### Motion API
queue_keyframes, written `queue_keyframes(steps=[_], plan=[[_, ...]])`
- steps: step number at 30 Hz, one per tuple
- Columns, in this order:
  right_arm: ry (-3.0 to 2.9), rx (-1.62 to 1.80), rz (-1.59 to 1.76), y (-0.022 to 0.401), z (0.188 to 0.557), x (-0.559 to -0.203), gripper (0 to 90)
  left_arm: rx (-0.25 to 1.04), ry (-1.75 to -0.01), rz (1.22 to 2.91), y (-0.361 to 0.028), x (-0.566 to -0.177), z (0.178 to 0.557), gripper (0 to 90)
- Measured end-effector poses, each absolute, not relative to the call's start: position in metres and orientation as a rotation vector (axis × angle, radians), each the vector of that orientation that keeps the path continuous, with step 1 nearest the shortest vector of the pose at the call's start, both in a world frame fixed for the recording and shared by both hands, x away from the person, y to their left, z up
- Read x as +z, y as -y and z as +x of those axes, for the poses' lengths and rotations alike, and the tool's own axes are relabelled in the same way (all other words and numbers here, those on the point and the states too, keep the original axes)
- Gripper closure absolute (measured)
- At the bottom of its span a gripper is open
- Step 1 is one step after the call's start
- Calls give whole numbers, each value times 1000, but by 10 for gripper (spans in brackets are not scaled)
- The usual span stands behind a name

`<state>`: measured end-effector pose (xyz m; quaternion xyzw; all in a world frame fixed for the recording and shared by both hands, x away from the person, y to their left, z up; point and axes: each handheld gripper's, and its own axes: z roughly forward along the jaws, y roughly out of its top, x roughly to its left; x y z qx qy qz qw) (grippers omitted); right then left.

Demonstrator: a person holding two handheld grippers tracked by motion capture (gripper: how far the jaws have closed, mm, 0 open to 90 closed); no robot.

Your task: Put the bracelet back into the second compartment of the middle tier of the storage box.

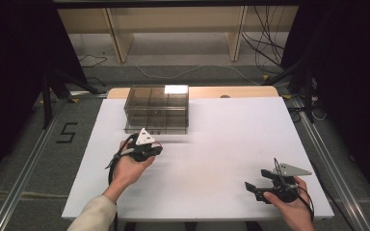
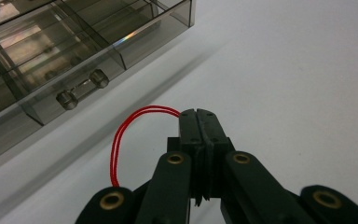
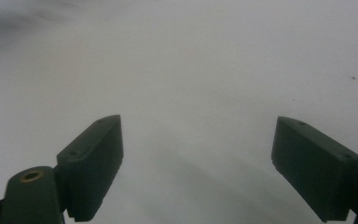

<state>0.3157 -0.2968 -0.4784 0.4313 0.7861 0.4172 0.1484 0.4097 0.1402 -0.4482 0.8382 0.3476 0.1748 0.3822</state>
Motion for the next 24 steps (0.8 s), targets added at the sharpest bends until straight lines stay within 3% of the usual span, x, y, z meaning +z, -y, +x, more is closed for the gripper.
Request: queue_keyframes(steps=[24], plan=[[-2261, 1198, 1241, 297, 316, -479, 175, 473, -888, 2125, -135, -438, 422, 898]])
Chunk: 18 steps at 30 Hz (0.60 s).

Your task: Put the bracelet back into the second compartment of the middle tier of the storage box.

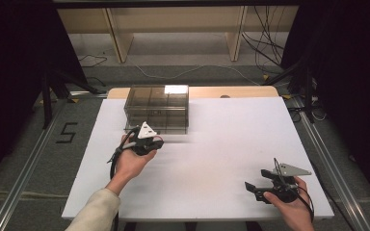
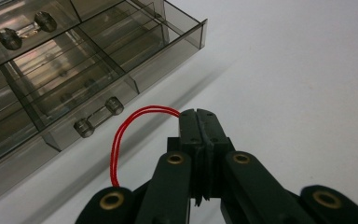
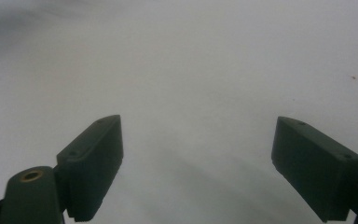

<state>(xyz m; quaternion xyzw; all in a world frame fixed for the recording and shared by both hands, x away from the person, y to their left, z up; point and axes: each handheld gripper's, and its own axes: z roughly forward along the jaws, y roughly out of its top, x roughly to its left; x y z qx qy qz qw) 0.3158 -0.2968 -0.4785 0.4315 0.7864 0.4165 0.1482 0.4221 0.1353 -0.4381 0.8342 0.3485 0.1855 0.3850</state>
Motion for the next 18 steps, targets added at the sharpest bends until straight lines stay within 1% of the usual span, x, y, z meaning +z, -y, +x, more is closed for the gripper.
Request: queue_keyframes(steps=[18], plan=[[-2261, 1197, 1242, 297, 316, -478, 174, 495, -873, 2133, -134, -428, 429, 898]])
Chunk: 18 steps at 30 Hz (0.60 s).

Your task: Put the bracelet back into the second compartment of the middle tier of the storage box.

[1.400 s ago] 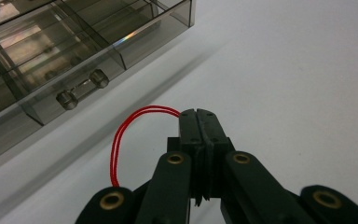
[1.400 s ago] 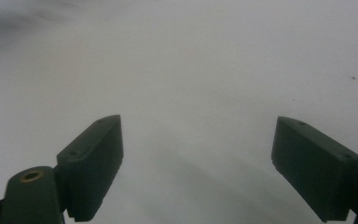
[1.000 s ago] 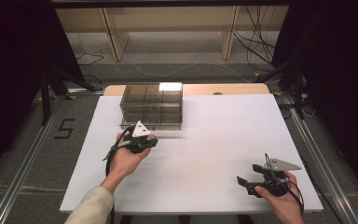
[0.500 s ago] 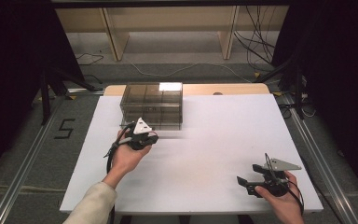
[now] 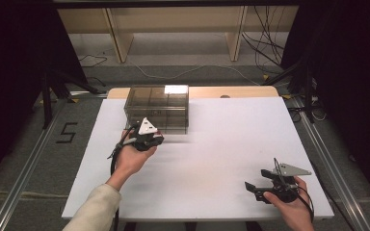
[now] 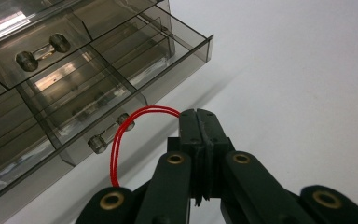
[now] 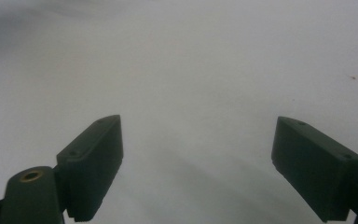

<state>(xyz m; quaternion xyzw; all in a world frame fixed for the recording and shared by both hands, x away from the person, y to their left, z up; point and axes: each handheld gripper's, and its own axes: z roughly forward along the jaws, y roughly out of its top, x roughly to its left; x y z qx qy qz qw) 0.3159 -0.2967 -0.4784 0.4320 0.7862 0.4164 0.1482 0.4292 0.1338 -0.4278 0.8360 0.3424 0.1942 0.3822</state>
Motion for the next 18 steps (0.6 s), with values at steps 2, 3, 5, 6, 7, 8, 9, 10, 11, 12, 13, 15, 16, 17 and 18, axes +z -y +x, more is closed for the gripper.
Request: queue_keyframes(steps=[2, 3, 5, 6, 7, 8, 9, 10, 11, 12, 13, 15, 16, 17, 18], plan=[[-2260, 1198, 1242, 297, 316, -478, 174, 496, -873, 2130, -133, -427, 430, 898], [-2261, 1198, 1242, 297, 316, -478, 174, 501, -870, 2134, -133, -427, 430, 898], [-2261, 1198, 1242, 297, 316, -478, 174, 499, -869, 2137, -133, -427, 431, 898], [-2261, 1198, 1242, 297, 316, -478, 174, 501, -868, 2139, -133, -427, 431, 898], [-2261, 1198, 1242, 297, 316, -478, 174, 500, -868, 2140, -133, -427, 431, 898], [-2260, 1198, 1242, 297, 316, -478, 174, 499, -869, 2138, -132, -427, 432, 898], [-2260, 1199, 1242, 297, 316, -478, 174, 499, -869, 2138, -132, -427, 432, 898], [-2260, 1199, 1243, 297, 316, -478, 174, 499, -870, 2137, -132, -427, 433, 898], [-2260, 1199, 1243, 297, 316, -478, 174, 499, -870, 2137, -132, -427, 433, 898], [-2260, 1199, 1242, 297, 316, -479, 174, 499, -867, 2140, -132, -427, 433, 898], [-2260, 1199, 1243, 297, 316, -479, 174, 501, -867, 2142, -132, -426, 434, 898], [-2260, 1200, 1243, 297, 316, -478, 174, 502, -867, 2140, -132, -426, 435, 898], [-2260, 1199, 1243, 297, 316, -478, 174, 503, -868, 2141, -131, -425, 436, 898], [-2260, 1200, 1243, 297, 316, -479, 174, 503, -868, 2141, -131, -425, 436, 898], [-2260, 1200, 1243, 297, 316, -479, 174, 502, -867, 2141, -131, -425, 436, 898]])
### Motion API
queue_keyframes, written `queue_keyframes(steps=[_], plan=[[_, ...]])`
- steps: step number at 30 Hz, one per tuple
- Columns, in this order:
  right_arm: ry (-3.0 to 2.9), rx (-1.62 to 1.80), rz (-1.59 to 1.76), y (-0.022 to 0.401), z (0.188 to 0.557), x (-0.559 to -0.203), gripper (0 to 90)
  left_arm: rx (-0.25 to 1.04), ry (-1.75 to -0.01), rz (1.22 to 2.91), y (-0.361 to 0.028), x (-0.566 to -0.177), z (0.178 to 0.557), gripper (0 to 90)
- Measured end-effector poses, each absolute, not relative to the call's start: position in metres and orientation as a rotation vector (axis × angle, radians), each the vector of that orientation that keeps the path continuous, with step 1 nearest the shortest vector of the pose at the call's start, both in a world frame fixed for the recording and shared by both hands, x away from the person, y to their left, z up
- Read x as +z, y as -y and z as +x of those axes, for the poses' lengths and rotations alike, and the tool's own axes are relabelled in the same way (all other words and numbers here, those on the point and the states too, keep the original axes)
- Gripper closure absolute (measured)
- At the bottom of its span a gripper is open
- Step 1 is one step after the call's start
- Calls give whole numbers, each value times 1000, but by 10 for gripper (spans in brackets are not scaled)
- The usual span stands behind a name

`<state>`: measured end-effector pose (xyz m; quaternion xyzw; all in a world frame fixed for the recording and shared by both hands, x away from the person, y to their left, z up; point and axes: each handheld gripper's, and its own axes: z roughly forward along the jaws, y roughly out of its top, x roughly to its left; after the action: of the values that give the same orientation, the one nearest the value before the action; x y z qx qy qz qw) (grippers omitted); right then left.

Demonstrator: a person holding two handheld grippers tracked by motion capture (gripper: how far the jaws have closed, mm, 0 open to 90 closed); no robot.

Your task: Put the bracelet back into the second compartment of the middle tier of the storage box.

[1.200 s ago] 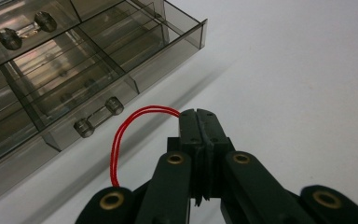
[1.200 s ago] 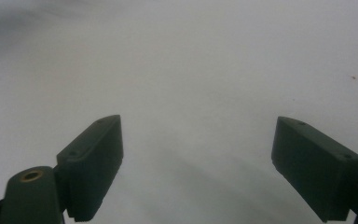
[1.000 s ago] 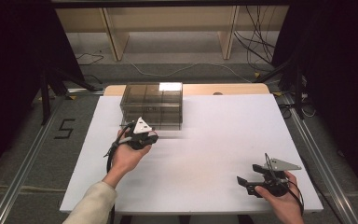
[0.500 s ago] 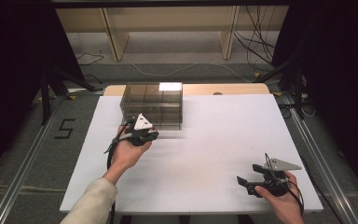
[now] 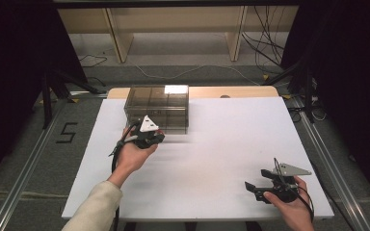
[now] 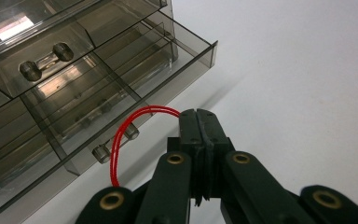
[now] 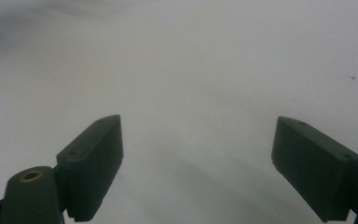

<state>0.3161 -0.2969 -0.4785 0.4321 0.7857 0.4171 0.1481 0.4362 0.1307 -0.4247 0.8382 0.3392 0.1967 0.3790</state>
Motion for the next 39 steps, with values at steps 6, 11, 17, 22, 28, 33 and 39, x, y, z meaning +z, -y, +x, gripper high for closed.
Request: queue_keyframes(steps=[6, 11, 17, 22, 28, 33, 39], plan=[[-2260, 1202, 1246, 297, 316, -479, 174, 510, -863, 2142, -130, -421, 438, 898], [-2259, 1203, 1247, 297, 316, -479, 174, 513, -861, 2142, -129, -418, 440, 898], [-2258, 1204, 1246, 297, 316, -479, 173, 518, -861, 2143, -129, -416, 442, 898], [-2258, 1205, 1246, 297, 316, -478, 173, 521, -869, 2130, -130, -415, 444, 898], [-2258, 1205, 1246, 297, 316, -478, 172, 524, -871, 2131, -131, -414, 446, 898], [-2259, 1204, 1246, 297, 316, -478, 172, 525, -874, 2132, -132, -415, 448, 898], [-2259, 1205, 1246, 297, 316, -478, 172, 521, -880, 2136, -132, -415, 450, 898]])
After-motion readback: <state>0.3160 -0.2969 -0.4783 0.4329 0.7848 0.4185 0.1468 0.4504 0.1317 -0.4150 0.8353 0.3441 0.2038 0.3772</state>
